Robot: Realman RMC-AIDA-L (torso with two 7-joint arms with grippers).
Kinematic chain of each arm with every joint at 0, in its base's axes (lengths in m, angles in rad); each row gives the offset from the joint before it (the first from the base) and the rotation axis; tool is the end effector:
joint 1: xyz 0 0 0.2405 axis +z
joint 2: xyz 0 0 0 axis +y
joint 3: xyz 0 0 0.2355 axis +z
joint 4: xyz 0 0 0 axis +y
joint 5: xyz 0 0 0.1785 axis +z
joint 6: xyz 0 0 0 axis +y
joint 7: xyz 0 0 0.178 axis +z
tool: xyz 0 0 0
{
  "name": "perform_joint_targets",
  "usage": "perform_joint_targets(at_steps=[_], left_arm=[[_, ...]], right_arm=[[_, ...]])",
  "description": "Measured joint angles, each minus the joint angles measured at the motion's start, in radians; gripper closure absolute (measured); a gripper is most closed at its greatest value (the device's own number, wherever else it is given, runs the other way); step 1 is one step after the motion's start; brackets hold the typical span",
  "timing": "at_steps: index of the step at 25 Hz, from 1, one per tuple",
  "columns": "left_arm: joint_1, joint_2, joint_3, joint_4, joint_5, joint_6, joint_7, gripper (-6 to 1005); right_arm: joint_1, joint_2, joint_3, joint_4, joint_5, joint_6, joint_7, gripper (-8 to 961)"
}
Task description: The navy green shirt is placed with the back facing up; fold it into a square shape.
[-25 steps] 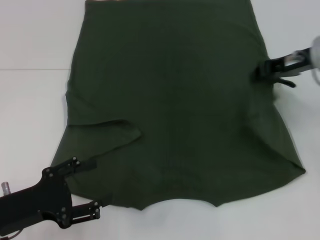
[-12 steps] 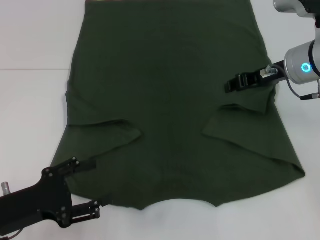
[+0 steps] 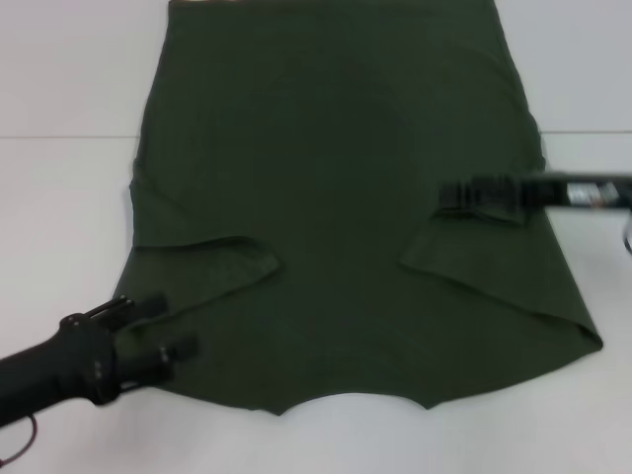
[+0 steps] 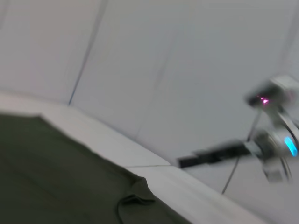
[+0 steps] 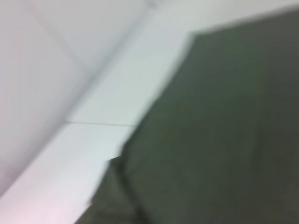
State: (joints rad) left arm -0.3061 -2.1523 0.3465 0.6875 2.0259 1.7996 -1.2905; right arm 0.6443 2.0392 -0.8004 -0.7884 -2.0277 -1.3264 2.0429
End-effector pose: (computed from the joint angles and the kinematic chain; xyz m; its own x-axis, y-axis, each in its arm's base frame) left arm -0.2506 0.2431 0.0044 0.5832 0.3610 0.7277 0.6306 -0.7659 -0.1254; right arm 0.1944 0.3739 0.0043 0.5699 -0.6455 -0.5085 -0.7894 -0.6019 -0.1208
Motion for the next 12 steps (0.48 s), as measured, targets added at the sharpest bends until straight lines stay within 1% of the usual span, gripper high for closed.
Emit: perform_joint_targets(at_steps=[1, 3, 6, 8, 9, 12], left_arm=[[-0.005, 0.007, -0.005, 0.007, 0.002, 0.002, -0.078, 124], [-0.011, 0.019, -0.013, 0.029, 0.011, 0.024, -0.227, 124], [-0.008, 0.029, -0.025, 0.082, 0.023, 0.054, -0.369, 124], [-0.010, 0.041, -0.041, 0.129, 0.060, 0.052, -0.501, 124], [-0.015, 0.047, -0.047, 0.143, 0.086, 0.047, -0.553, 124], [-0.052, 0.073, -0.070, 0.168, 0.198, 0.026, -0.752, 124]], right_arm=[[-0.024, 0.002, 0.001, 0.007, 0.031, -0.023, -0.063, 364], [-0.110, 0.013, 0.001, 0.033, 0.120, -0.106, -0.292, 291], [-0.193, 0.030, 0.001, 0.071, 0.173, -0.193, -0.561, 167], [-0.234, 0.041, 0.001, 0.099, 0.176, -0.234, -0.708, 79], [-0.242, 0.043, -0.001, 0.109, 0.175, -0.244, -0.754, 35], [-0.261, 0.048, -0.019, 0.159, 0.163, -0.259, -0.890, 11]])
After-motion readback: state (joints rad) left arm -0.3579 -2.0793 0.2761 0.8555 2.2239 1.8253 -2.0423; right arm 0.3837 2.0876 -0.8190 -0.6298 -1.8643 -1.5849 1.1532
